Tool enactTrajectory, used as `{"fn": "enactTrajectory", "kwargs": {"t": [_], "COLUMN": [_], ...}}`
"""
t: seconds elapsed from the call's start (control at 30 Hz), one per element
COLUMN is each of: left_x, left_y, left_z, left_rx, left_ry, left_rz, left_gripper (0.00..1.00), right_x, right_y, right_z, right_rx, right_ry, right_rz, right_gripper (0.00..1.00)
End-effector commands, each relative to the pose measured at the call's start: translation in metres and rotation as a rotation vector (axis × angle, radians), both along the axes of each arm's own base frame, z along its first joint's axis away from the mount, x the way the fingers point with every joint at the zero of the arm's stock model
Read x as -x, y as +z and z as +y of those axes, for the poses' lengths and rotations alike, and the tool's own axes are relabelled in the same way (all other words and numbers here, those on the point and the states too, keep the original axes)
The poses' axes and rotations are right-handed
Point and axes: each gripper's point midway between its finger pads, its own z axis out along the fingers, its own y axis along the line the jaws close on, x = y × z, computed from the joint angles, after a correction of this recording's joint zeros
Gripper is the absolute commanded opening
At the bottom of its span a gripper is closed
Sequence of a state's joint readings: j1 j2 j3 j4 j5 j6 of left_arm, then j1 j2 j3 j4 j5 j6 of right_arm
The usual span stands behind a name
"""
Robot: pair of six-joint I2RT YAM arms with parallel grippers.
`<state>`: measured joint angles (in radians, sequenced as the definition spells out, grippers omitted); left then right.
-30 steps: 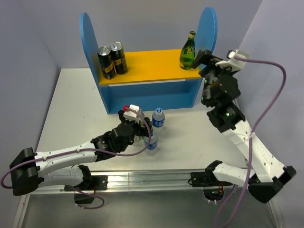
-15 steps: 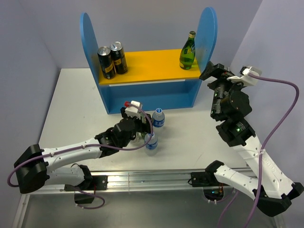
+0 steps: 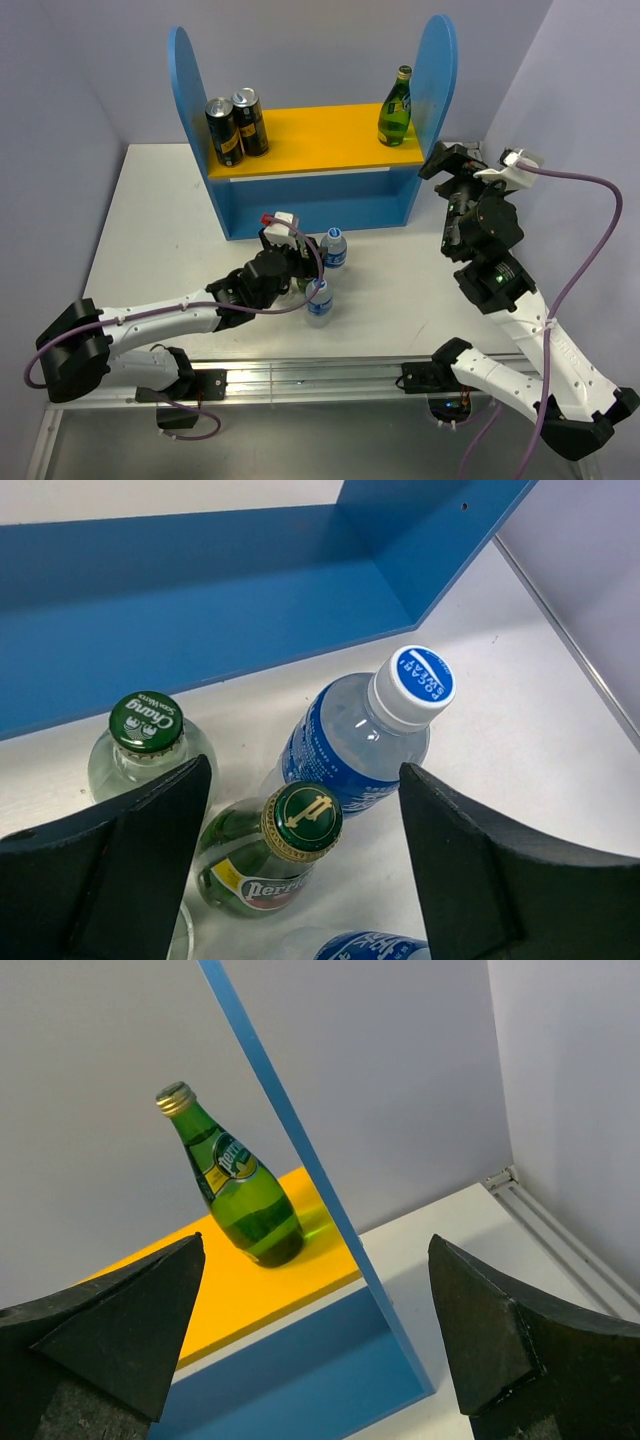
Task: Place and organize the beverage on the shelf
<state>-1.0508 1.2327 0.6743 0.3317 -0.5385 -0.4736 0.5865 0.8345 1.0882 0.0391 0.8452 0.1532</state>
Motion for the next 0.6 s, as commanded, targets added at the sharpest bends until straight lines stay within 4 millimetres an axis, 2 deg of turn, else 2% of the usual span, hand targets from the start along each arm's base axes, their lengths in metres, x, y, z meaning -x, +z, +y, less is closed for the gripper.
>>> {"fn": "enactTrajectory", "kwargs": {"t": [0.0,0.1,0.2,0.4,0.43,0.57], "left_x": [0.011,0.013,0.016,0.016,0.015,0.014], "left_y": [-0.052,-0.057,-0.06,-0.074,-0.079,-0.087], "left_z": [0.011,0.017,0.021,0.028,0.028,0.021], "left_rx": [-0.157,-0.177,-0.168,-0.208,-0.224,-0.261], "left_ry": [-0.011,0.028,0.041,0.079,0.081,0.069], "left_rz": [0.095,0.121,0.135,0.169,0.173,0.195], "left_gripper": [0.83,0.86,0.84,0.74,0.69,0.64], "right_x": [0.009,0.01,0.011,0.01,0.011,0.011], "right_y": [0.007,0.008,0.007,0.006,0.006,0.007], "right_z": [-0.006,-0.007,-0.007,-0.004,-0.005,-0.006], "right_rx": [-0.042,-0.045,-0.047,-0.051,-0.054,-0.056], "right_ry": [-0.01,-0.006,-0.006,0.007,0.004,0.004], "right_rz": [-0.032,-0.032,-0.034,-0.029,-0.031,-0.032], "right_gripper": [1.0,1.0,1.0,1.0,1.0,1.0]}}
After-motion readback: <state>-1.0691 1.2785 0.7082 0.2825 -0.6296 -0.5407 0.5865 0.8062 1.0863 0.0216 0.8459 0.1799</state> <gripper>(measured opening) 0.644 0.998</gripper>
